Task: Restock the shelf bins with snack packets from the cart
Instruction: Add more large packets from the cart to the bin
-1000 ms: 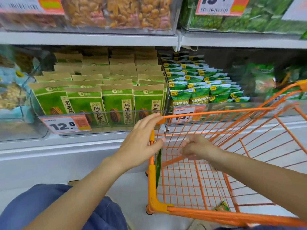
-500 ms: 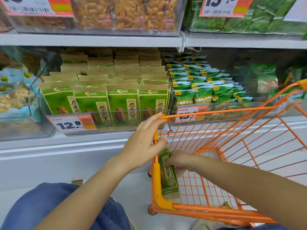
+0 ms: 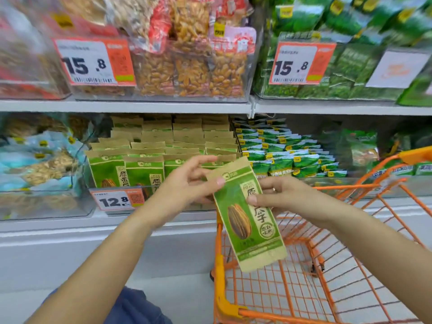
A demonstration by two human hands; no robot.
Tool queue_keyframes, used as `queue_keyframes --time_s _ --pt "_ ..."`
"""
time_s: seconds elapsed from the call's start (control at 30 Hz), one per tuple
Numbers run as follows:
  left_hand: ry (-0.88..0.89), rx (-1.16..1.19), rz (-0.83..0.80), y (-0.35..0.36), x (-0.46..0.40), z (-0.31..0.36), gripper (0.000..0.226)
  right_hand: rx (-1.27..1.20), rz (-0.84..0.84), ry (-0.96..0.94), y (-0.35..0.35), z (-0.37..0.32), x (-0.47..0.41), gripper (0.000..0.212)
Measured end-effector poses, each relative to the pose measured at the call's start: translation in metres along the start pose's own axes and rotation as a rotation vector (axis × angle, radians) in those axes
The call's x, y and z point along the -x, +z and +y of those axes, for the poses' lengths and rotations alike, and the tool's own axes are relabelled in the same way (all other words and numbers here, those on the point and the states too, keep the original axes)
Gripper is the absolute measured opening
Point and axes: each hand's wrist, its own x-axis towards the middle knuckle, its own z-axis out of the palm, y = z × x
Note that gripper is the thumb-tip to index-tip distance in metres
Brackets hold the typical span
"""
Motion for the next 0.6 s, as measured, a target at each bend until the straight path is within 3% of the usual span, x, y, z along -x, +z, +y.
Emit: queue_keyframes --time_s 0.1,0.23,0.3,0.43,0.6 --pt "0.030 -0.105 -0.020 -0.026 0.017 0.024 0.053 -0.059 -0.003 -0.103 0.029 -0.024 -0.022 0.030" --pt "0.105 -0.293 0.210 -0.076 0.051 0.044 0.036 -0.066 0.055 -0.273 0.070 -0.044 -0.055 0.018" --pt "0.172 -0.425 0.384 -0.113 0.068 0.057 0.034 0.128 0.221 -0.399 0.080 -0.049 -0.069 0.014" --pt "0.270 -0.664 0.660 -0.177 0.079 0.073 0.044 0.714 0.450 -0.566 0.085 -0.050 -0.094 0.039" --pt "0.250 -0.821 0.573 -0.195 0.052 0.037 0.044 1.052 0.428 -0.429 0.092 -0.029 -0.123 0.057"
